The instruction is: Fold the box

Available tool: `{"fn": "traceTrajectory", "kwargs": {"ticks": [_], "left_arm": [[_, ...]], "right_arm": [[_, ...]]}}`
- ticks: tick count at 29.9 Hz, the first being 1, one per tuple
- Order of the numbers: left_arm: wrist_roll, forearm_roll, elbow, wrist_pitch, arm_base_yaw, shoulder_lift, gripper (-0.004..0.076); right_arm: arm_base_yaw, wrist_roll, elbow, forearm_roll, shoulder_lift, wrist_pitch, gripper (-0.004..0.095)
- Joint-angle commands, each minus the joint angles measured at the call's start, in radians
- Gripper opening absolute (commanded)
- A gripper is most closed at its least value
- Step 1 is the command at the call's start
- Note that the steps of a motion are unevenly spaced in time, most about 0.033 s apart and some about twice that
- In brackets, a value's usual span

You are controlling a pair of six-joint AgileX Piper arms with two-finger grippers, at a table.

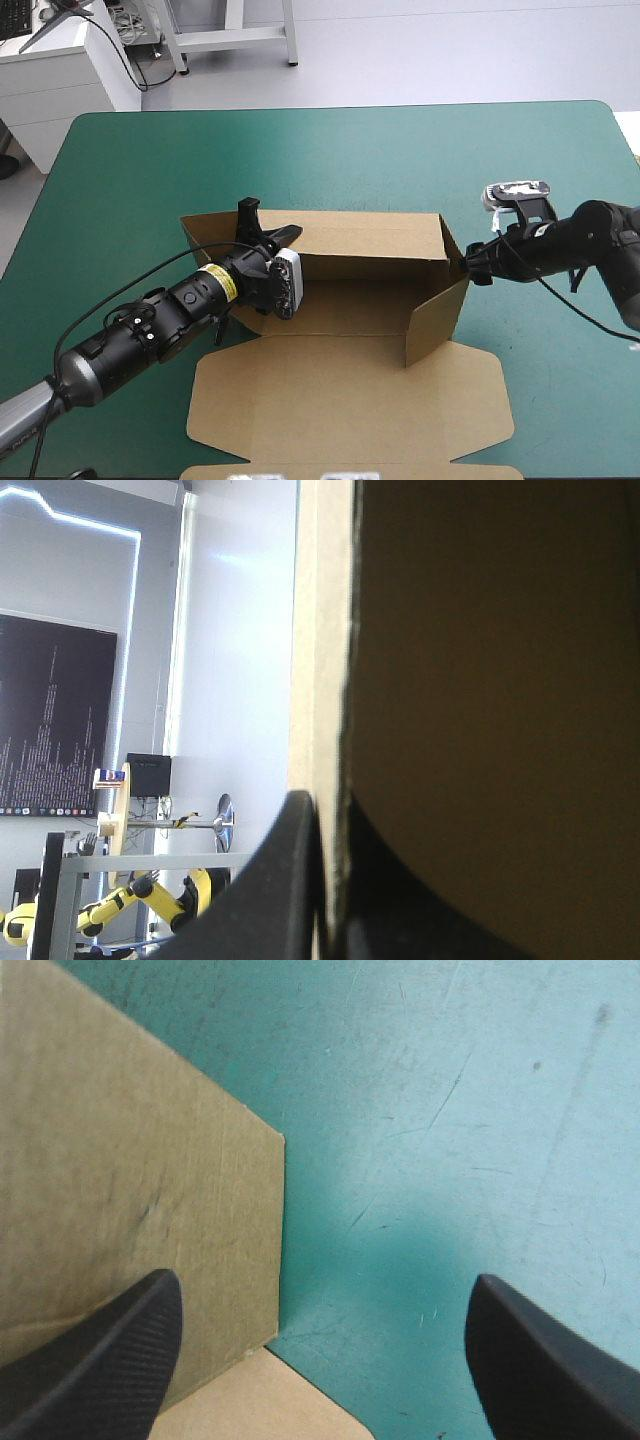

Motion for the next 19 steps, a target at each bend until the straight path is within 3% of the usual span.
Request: {"fn": "traceTrajectory", "kwargs": {"ticks": [1,6,19], "left_arm": [[-0.008,-0.015,-0.016,-0.019,-0.007,-0.017,-0.0008],[-0.008,-0.015,-0.016,-0.019,-0.007,-0.017,-0.0008],[-0.006,-0.015,-0.016,-0.019,-0.007,-0.017,-0.0008]], "right_arm": [[-0.006,-0.079,0.012,0.035,-0.077,-0.052,0.0715],[-0.006,-0.178,0.044,0.111,-0.114,-0.054,0.0715],[-0.006,-0.323,0.046,0.249,-0.115,0.109,0.0715]]}}
